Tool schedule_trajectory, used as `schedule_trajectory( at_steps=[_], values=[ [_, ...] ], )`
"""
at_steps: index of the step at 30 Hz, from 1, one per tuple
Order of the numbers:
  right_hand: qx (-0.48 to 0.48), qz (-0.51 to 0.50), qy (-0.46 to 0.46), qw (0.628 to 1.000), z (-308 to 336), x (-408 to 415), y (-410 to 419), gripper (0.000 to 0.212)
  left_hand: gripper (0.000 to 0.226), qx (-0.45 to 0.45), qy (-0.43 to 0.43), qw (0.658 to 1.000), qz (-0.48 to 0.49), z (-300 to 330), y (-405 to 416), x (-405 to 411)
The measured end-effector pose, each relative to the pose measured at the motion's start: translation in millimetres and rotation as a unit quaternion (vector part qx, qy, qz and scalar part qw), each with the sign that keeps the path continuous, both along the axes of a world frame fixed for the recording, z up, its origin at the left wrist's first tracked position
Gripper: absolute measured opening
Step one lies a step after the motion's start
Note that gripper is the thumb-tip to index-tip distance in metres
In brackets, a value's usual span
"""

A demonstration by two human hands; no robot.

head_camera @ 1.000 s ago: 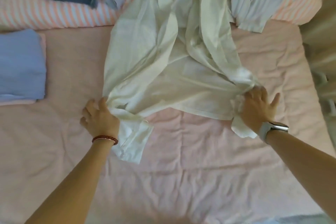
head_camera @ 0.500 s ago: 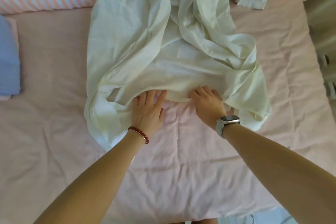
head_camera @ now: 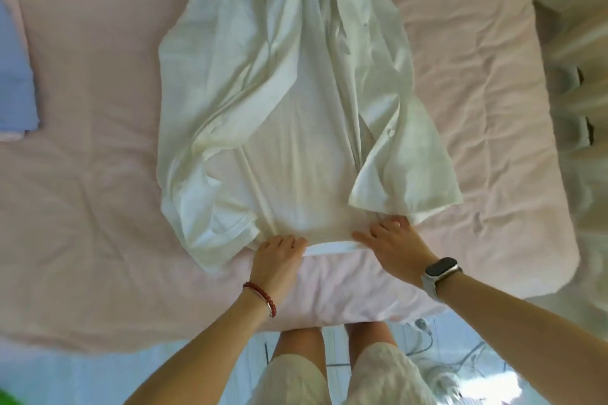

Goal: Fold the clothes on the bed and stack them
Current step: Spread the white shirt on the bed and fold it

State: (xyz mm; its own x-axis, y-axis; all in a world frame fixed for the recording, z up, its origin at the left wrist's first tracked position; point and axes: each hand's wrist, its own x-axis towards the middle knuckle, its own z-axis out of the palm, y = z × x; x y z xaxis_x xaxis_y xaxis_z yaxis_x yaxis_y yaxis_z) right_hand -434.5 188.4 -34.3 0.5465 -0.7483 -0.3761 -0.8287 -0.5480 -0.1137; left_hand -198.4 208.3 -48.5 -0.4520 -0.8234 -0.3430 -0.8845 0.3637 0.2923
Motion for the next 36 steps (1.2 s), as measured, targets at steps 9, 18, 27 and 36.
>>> schedule_trajectory(
  at_steps=[9,18,27,36],
  values=[
    [0.254,-0.008,0.069,0.965,4,-28,78,0.057,0.021,0.285,-0.041,0.958,0.007,2,63,-33],
    [-0.095,-0.086,-0.165,0.978,28,-24,33,0.033,0.032,0.174,0.008,0.981,0.084,-3,59,-60],
    [0.214,-0.484,-0.162,0.833,35,-67,-34,0.011,0.03,0.261,0.247,0.847,0.393,8,-12,-103],
    [0.207,-0.433,-0.245,0.843,50,-90,-5,0.03,0.014,0.25,0.384,0.712,0.532,20,-12,-135]
  ],
)
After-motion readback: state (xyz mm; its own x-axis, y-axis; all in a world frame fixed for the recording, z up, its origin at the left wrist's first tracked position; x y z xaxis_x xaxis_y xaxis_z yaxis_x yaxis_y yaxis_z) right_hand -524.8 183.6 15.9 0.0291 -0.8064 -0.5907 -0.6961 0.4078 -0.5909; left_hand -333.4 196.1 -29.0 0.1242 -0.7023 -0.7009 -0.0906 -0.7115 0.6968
